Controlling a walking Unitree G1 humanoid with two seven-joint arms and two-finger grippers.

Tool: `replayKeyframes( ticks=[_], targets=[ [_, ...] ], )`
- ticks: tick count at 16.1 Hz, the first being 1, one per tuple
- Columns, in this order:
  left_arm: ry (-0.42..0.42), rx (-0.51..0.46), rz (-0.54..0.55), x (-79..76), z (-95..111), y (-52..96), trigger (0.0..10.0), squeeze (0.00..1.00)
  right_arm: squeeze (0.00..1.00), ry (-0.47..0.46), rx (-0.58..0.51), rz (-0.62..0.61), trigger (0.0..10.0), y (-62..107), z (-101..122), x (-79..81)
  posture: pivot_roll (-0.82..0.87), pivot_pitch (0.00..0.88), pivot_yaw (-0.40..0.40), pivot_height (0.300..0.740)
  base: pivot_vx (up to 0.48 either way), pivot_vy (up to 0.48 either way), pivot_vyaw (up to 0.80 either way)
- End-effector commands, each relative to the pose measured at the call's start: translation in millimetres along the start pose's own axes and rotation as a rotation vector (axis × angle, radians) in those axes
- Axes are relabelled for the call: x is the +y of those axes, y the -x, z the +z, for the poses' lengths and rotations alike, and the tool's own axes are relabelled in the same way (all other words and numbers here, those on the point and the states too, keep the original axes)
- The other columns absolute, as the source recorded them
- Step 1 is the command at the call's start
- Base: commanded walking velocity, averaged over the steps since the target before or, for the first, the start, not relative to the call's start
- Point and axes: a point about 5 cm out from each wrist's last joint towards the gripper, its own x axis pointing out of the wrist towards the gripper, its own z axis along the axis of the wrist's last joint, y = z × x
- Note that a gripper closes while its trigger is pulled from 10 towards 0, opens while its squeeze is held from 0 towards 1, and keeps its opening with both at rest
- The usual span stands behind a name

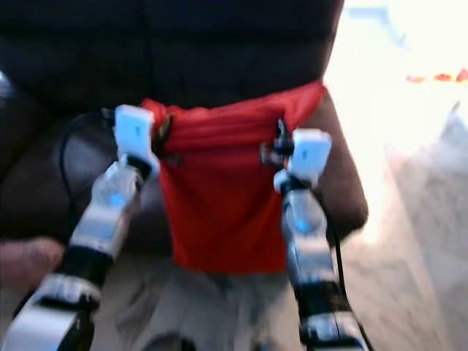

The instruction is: Move the pillow to the sofa from floor

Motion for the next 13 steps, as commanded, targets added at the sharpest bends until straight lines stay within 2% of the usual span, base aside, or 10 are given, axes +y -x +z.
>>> replayKeyframes(
  ticks=[1,4,6,10,13],
  targets=[
    [-0.015,-0.115,0.063,15.7,30.8,-8.4,10.0,0.0,0.0,0.003,-0.109,-0.095,10.0,-4.3,24.6,-22.9,0.03,0.061,0.002,0.74,0.289,0.0,0.0],
    [-0.012,-0.171,0.071,21.9,50.5,-15.5,10.0,0.0,0.0,-0.006,-0.191,-0.09,10.0,-12.7,48.7,-22.7,0.03,0.062,0.002,0.74,0.29,0.0,0.0],
    [-0.039,-0.208,0.073,25.2,64.6,-22.5,10.0,0.0,0.0,-0.022,-0.261,-0.082,10.0,-21.4,71.0,-21.5,0.03,0.062,0.005,0.74,0.291,0.0,0.0],
    [-0.055,-0.286,0.087,30.3,90.2,-32.5,10.0,0.0,0.0,-0.02,-0.327,-0.051,10.0,-33.3,94.2,-19.6,0.03,0.061,0.001,0.74,0.292,0.0,0.0],
    [-0.065,-0.296,0.079,30.4,96.7,-37.0,10.0,0.0,0.0,-0.024,-0.369,-0.038,10.0,-40.8,108.3,-15.8,0.03,0.056,0.004,0.74,0.294,0.0,0.0]
  ],
)
